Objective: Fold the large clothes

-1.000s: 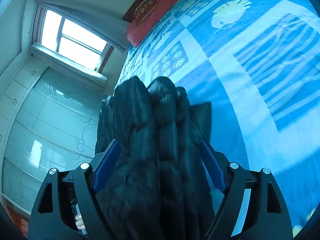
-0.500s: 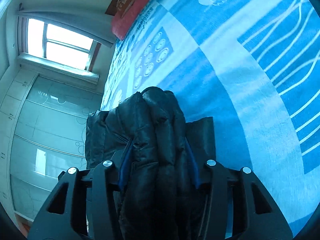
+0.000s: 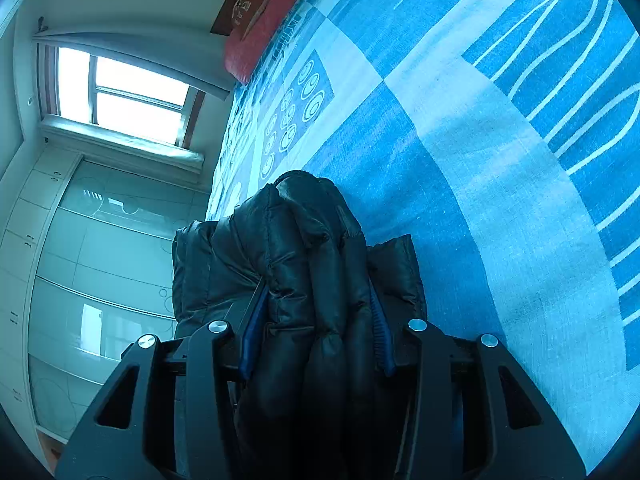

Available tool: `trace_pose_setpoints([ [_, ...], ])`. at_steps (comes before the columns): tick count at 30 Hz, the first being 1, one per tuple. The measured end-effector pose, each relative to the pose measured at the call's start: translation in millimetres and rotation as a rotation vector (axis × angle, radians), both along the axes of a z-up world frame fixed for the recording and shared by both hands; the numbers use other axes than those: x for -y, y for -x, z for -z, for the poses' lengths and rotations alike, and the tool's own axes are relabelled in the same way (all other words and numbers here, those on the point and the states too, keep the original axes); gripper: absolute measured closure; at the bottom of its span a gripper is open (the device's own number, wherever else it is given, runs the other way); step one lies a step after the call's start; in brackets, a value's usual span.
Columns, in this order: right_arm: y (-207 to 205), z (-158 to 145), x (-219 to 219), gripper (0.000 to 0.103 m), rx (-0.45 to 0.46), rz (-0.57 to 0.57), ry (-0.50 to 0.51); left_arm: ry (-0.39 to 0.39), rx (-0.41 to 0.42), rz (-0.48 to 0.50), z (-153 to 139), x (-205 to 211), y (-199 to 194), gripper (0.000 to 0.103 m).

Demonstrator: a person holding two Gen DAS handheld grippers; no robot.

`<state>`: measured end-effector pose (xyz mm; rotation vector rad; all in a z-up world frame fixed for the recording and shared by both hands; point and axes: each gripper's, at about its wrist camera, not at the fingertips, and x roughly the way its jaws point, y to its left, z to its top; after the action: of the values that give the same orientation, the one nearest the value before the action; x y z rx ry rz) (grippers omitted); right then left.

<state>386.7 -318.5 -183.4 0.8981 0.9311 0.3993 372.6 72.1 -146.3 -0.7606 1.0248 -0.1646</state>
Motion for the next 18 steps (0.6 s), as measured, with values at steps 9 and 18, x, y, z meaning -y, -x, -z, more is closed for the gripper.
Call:
trace_pose_setpoints([
  [9, 0.5, -1.3, -2.1, 0.06, 0.01, 0.005, -0.002, 0.009, 0.011, 0.0, -2.0, 1.2, 2.3, 0.025],
  [18, 3.1, -4.3, -2.1, 0.058, 0.009, 0.007, -0.009, 0.019, 0.01, 0.004, -2.4, -1.5, 2.2, 0.025],
])
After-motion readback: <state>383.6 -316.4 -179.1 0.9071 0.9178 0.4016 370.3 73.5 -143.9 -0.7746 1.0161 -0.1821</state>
